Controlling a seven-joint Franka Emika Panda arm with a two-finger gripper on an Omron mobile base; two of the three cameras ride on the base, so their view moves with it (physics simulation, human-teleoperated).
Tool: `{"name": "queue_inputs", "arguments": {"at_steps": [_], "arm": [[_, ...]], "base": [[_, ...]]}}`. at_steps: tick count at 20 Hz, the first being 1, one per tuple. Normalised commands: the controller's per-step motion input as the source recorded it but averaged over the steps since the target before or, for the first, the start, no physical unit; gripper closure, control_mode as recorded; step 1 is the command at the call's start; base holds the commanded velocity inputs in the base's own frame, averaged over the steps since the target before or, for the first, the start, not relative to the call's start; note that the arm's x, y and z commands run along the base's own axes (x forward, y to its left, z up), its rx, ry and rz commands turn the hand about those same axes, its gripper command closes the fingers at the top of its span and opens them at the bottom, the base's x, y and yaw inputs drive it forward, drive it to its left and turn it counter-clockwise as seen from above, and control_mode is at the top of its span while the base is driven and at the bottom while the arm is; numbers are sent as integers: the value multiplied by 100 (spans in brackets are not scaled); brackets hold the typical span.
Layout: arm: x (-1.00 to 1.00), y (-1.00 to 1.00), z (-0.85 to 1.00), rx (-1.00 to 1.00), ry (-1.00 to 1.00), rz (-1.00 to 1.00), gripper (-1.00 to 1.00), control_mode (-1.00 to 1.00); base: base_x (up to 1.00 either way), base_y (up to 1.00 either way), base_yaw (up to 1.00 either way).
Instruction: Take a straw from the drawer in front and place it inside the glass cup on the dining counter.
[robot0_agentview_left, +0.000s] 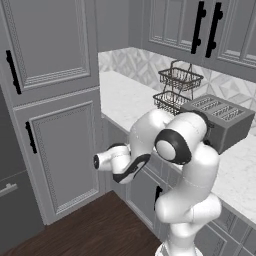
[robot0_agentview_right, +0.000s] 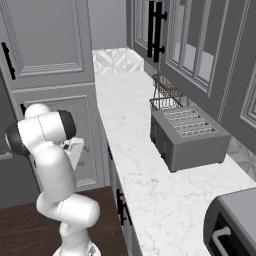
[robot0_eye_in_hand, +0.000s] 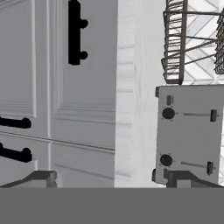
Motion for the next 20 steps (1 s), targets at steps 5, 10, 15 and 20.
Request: {"name": "queue_inputs", "arguments": {"at_steps": [5,10,15,20], "arm": [[52,0,-32,-10,-7,0,-100,-100],[51,-7,-38,-1,-9,1,-100,-100],[66,-20,-29,0,-8,0,-100,-100],[56,-31,-33,0,-4,0,-100,-100]], "base": [[0,0,0],[0,0,0],[0,0,0],[0,0,0]]}}
